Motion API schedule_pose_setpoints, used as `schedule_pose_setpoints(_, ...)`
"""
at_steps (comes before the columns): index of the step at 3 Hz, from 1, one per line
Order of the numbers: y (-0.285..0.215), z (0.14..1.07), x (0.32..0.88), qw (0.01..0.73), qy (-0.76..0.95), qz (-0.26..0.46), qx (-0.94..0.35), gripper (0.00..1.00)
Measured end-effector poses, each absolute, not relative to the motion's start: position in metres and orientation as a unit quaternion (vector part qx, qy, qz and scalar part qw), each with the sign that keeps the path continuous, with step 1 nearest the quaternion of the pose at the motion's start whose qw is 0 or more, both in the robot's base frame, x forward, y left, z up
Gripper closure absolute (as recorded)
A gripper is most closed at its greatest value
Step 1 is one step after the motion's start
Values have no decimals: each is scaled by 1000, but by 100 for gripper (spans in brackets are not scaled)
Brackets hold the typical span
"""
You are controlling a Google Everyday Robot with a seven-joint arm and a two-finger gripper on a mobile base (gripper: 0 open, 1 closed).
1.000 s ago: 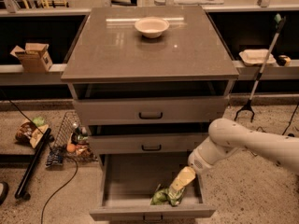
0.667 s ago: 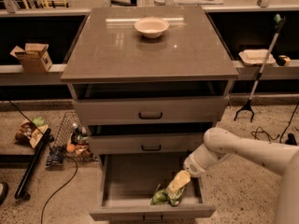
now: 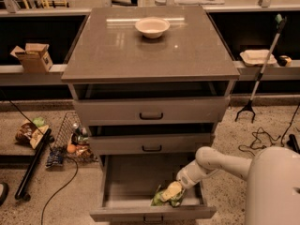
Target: Pick green jalapeno chip bag from bottom drawer and place on counter
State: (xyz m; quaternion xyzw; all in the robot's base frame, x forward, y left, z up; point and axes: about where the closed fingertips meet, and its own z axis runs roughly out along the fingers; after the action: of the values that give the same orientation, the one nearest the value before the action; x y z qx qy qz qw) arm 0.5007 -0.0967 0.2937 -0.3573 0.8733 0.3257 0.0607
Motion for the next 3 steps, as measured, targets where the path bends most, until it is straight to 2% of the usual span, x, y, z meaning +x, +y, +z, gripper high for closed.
schedule_pose_setpoints(2,-94,290,501,63,872,324,-361,0)
schedule_pose_setpoints(3,-92,277,515,92,865,311,-383,0)
